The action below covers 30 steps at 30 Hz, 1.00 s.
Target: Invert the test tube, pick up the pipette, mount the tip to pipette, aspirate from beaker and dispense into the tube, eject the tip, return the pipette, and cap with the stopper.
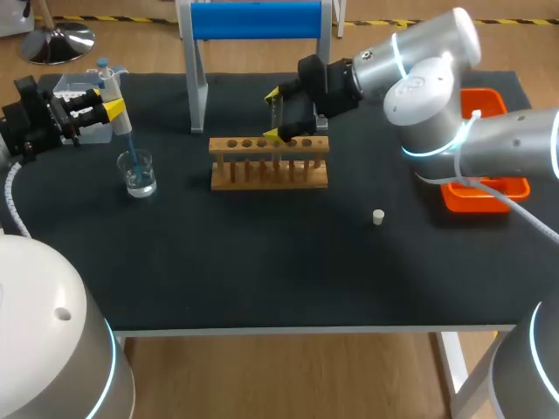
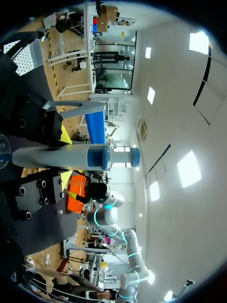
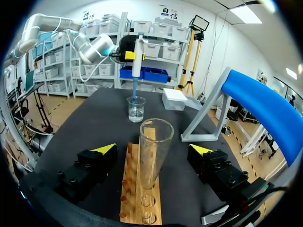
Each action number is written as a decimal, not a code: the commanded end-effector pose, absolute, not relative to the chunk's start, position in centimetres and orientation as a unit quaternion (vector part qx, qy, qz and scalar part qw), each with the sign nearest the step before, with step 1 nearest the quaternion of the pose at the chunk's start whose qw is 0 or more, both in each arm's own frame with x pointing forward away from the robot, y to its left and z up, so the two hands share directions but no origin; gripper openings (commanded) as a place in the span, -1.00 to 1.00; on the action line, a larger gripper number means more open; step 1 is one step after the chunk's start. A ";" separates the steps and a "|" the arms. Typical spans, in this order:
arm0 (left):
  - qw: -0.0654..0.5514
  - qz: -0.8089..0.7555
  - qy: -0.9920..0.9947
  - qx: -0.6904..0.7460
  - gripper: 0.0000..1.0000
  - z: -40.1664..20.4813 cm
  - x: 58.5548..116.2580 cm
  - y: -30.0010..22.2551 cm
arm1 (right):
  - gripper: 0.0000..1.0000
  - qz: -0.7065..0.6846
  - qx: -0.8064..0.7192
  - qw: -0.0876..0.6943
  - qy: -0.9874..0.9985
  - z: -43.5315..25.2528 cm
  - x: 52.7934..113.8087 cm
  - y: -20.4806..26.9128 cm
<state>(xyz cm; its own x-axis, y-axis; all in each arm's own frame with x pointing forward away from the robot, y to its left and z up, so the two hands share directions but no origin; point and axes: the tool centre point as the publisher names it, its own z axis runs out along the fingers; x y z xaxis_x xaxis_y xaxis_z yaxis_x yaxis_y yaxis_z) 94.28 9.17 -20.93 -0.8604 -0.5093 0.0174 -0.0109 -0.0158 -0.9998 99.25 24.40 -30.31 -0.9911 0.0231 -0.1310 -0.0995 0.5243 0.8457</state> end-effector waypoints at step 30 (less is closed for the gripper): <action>0.180 -0.687 0.678 -0.191 -1.00 -20.9 94.3 9.3 | 1.00 0.479 -0.028 0.080 0.874 -30.4 100.2 24.8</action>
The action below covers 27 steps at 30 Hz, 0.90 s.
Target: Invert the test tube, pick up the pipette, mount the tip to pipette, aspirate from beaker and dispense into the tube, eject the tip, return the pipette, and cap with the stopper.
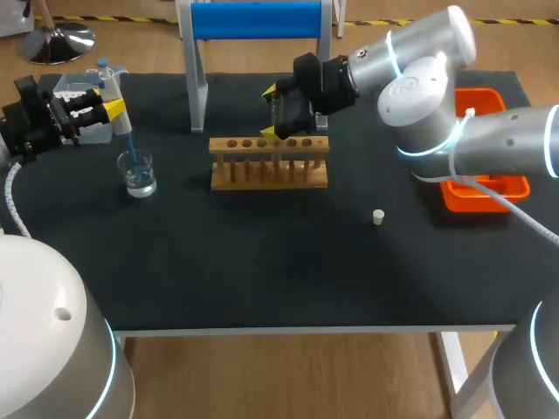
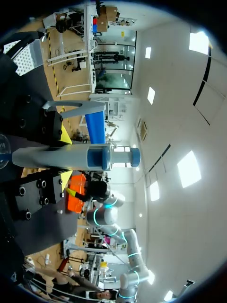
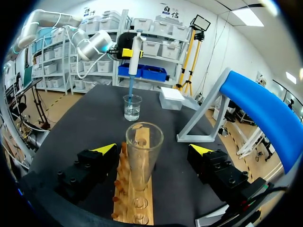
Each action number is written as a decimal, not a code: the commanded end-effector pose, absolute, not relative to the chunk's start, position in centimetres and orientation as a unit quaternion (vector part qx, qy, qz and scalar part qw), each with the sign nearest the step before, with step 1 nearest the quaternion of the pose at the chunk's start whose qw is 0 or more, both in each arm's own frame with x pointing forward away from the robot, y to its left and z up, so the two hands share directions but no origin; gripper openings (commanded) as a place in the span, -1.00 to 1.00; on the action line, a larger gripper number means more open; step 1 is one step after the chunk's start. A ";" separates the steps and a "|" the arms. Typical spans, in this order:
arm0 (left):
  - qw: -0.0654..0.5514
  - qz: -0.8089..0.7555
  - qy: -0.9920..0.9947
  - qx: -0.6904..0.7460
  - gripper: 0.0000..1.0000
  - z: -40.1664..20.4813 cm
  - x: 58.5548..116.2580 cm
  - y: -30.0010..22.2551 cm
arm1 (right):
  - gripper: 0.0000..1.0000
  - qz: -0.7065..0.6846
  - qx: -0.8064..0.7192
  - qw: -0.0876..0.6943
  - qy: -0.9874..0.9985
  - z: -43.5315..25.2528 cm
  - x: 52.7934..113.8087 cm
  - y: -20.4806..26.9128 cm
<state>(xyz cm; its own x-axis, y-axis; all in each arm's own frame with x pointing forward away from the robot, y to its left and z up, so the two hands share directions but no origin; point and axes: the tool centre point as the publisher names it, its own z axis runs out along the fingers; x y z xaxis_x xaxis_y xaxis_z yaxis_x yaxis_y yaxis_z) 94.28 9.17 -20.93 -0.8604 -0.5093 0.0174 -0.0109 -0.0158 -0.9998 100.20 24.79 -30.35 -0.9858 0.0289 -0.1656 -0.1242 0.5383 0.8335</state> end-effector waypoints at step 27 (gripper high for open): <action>0.184 -0.679 0.685 -0.188 -1.00 -19.2 94.0 8.9 | 1.00 0.479 -0.028 0.080 0.874 -30.4 100.2 24.8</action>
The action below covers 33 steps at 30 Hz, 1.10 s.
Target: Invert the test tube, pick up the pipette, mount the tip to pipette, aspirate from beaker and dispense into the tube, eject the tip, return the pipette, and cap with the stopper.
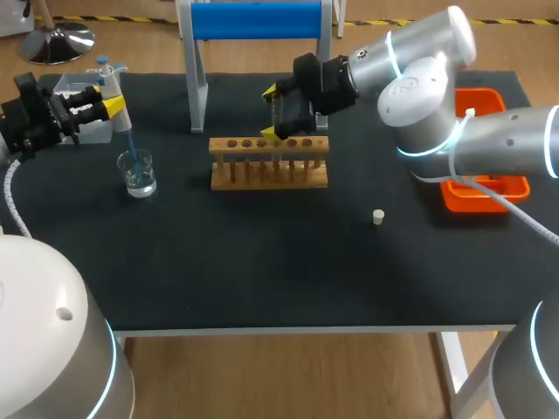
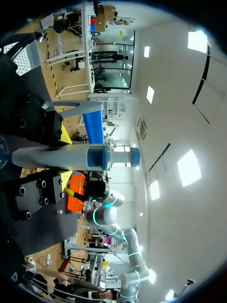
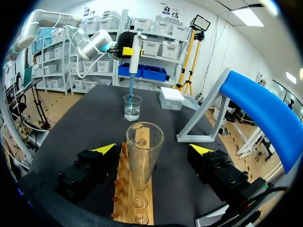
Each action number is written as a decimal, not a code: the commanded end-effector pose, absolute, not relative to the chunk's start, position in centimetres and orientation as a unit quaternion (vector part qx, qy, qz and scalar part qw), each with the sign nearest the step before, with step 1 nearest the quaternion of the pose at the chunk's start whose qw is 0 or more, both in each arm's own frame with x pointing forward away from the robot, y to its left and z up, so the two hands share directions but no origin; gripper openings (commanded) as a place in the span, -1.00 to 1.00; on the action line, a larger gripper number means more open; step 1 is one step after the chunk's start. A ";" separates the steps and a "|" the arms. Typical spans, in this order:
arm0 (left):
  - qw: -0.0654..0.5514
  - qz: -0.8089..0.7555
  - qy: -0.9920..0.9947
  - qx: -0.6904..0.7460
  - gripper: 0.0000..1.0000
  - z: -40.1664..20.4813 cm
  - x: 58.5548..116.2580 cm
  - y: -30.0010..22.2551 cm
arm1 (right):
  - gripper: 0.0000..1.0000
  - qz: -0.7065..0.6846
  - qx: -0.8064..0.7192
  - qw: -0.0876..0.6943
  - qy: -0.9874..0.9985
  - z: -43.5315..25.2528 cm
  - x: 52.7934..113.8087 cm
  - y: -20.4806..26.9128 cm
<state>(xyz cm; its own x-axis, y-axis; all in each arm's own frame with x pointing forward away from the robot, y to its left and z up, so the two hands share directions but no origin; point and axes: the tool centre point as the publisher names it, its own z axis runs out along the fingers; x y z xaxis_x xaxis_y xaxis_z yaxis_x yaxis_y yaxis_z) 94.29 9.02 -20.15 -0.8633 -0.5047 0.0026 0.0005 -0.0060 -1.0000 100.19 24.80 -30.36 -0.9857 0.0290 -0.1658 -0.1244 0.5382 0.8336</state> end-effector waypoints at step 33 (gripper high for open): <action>0.179 -0.656 0.714 -0.168 -1.00 -8.0 93.3 3.5 | 1.00 0.479 -0.028 0.080 0.874 -30.4 100.2 24.8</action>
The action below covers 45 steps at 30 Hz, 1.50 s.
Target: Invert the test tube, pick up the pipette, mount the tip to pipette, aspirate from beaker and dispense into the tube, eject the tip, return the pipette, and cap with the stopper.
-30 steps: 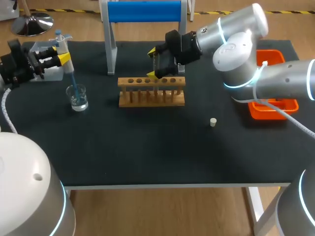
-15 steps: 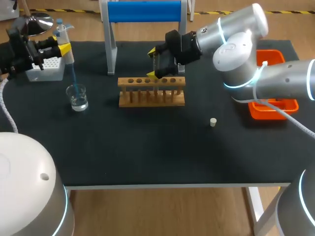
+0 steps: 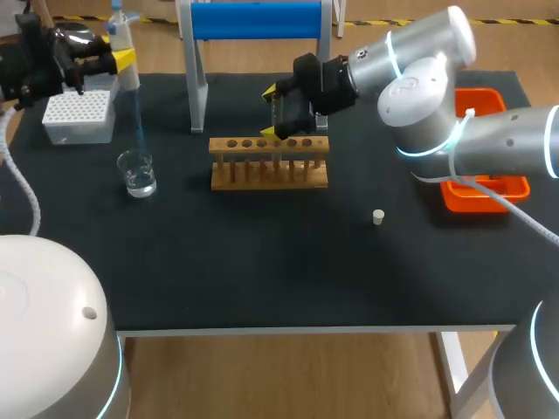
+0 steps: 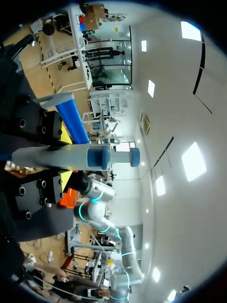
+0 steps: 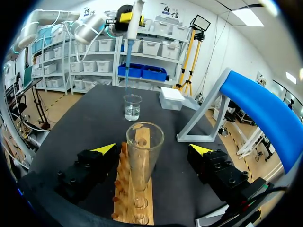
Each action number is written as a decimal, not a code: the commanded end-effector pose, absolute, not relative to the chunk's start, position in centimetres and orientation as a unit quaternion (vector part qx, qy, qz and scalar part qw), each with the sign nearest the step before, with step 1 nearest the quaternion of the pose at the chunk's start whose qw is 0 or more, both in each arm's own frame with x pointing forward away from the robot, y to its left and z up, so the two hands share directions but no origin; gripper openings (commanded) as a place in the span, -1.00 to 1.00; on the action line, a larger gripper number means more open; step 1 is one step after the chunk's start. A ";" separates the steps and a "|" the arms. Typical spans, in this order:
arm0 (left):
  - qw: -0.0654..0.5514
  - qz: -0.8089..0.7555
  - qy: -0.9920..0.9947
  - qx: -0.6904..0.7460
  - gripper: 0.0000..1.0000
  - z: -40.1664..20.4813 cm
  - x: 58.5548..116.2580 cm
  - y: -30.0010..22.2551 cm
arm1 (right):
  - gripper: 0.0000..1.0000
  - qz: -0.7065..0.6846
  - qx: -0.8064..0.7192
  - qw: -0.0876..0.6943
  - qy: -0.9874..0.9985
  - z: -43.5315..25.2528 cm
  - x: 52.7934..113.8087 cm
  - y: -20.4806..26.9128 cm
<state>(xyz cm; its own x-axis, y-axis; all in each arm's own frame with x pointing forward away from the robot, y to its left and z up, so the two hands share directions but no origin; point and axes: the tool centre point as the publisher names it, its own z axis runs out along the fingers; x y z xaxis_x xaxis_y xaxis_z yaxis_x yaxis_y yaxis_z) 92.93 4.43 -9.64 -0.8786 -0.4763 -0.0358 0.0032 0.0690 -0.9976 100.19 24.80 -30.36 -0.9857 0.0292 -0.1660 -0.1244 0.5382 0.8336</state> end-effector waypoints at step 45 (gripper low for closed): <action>0.075 -0.691 0.718 -0.040 -1.00 1.4 96.6 -13.0 | 1.00 0.479 -0.028 0.080 0.874 -30.4 100.2 24.8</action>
